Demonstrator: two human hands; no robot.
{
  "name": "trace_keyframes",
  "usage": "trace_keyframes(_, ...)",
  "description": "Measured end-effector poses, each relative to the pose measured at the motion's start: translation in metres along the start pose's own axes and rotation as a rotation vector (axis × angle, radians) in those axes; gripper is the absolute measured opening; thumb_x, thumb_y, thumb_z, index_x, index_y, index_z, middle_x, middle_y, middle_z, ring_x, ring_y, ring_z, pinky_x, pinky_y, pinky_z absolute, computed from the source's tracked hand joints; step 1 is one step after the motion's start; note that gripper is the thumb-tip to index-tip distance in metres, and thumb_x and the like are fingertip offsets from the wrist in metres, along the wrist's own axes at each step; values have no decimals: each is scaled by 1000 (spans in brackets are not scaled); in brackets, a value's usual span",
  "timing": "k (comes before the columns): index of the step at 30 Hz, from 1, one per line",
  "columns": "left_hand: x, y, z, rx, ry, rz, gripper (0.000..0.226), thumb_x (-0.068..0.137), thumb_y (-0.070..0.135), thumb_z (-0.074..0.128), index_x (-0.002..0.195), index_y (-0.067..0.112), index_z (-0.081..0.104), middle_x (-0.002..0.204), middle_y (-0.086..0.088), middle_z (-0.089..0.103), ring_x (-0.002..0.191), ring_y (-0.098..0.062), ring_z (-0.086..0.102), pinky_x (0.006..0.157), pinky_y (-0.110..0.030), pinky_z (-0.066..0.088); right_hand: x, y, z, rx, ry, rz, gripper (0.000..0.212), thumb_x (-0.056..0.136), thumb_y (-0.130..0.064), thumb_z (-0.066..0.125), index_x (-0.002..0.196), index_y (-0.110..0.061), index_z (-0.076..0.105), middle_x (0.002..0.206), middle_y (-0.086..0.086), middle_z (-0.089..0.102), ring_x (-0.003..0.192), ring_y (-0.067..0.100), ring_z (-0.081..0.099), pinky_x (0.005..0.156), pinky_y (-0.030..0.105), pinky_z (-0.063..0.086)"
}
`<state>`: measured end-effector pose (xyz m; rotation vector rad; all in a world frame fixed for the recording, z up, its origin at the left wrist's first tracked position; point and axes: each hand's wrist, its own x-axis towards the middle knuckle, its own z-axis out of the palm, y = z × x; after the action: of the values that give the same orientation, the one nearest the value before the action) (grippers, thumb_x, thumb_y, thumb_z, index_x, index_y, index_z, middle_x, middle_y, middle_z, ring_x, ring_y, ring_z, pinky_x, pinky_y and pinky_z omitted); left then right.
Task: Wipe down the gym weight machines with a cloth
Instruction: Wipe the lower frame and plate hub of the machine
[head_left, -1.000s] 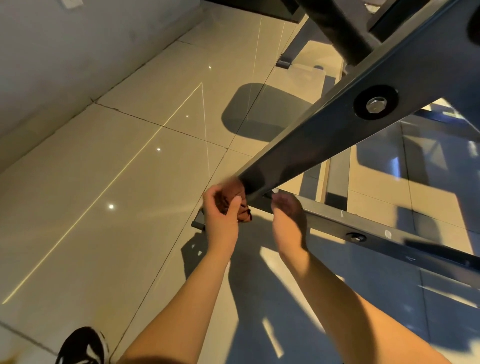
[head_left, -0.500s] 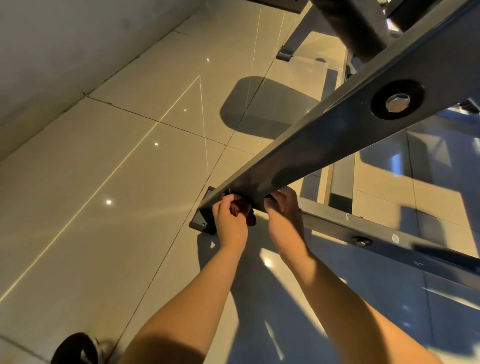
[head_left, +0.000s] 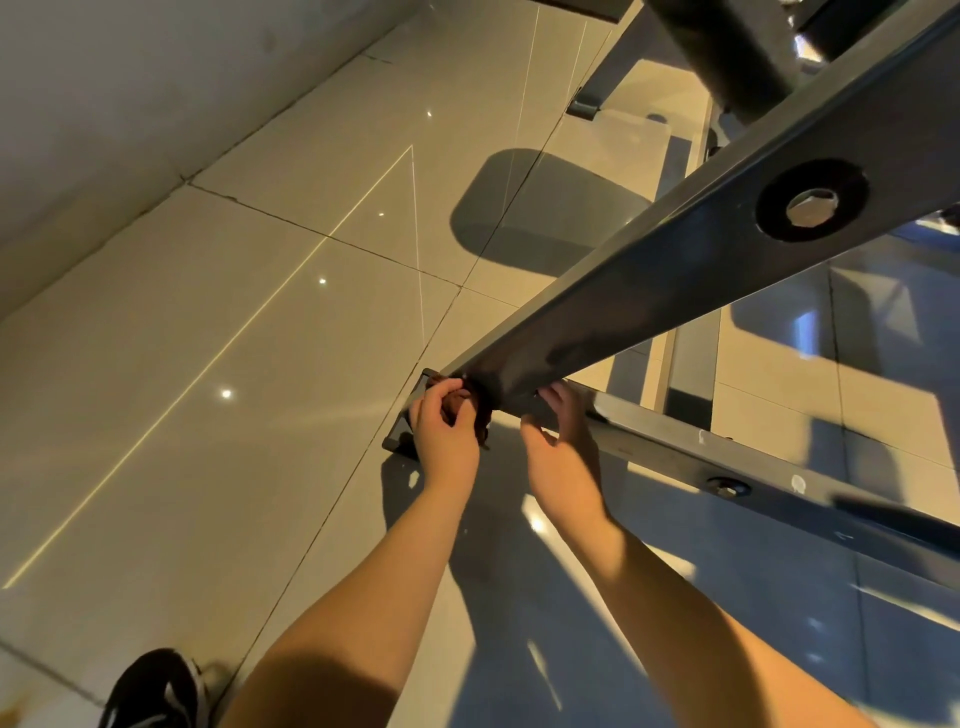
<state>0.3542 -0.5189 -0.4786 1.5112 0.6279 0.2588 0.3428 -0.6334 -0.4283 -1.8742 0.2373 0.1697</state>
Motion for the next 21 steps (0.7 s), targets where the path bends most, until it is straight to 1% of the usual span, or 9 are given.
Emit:
trace_keyframes(2,4,0,-3,-36,38,-44,39,96,5,60,105,42,56,139,1,48,122,-20,55,80,-18,56,-1,2,0,-56,-53,14,58,101,-23,59,151,-38,33,153,-15,45,138,13,44,113,38,42)
trace_keyframes(4,-3,5,0,-117,80,-94,38,95,4,62,114,35,51,134,0,52,120,-20,57,73,-13,55,-3,3,-1,-99,-81,12,62,102,-28,58,154,-39,27,158,-14,38,143,15,40,116,39,39)
trace_keyframes(7,-23,16,9,-158,44,-21,34,95,8,64,118,30,51,128,5,56,115,-10,59,81,-14,55,-10,3,2,-55,-29,4,58,103,-24,55,153,-41,31,153,-14,46,139,14,45,111,32,42)
trace_keyframes(10,-29,24,18,-132,-23,115,30,95,4,62,114,26,57,126,7,56,115,0,57,85,-9,52,-13,1,10,-45,49,6,52,102,-23,54,146,-46,37,137,-17,58,123,12,58,93,28,52)
trace_keyframes(12,-24,20,15,-116,-23,97,32,96,5,61,110,33,57,132,6,54,117,-4,56,83,-9,52,-12,1,12,-58,43,11,53,103,-22,54,148,-44,35,138,-20,54,125,10,54,91,23,46)
trace_keyframes(15,-7,3,3,-78,21,7,34,98,9,60,108,41,55,138,3,52,124,-14,54,74,-9,52,-14,0,11,-64,32,20,58,103,-20,54,152,-42,32,151,-18,47,134,11,48,102,26,42)
trace_keyframes(17,2,-4,-4,-60,44,-40,31,98,11,60,113,37,56,138,1,54,127,-20,54,73,-9,50,-15,-2,11,-82,50,17,58,103,-19,53,152,-41,33,148,-16,51,127,14,55,102,30,47)
trace_keyframes(19,1,-4,-5,-40,49,-96,28,99,13,60,119,32,57,138,0,54,127,-21,55,74,-10,51,-17,-4,10,-102,64,37,53,104,-19,52,151,-37,37,135,-10,59,108,10,60,91,27,48)
trace_keyframes(21,-6,-1,-5,-1,20,-26,26,99,14,61,118,31,58,138,3,50,123,-14,55,81,-14,53,-18,-1,8,-73,91,37,48,103,-17,52,147,-33,44,132,-9,61,112,10,60,92,24,45)
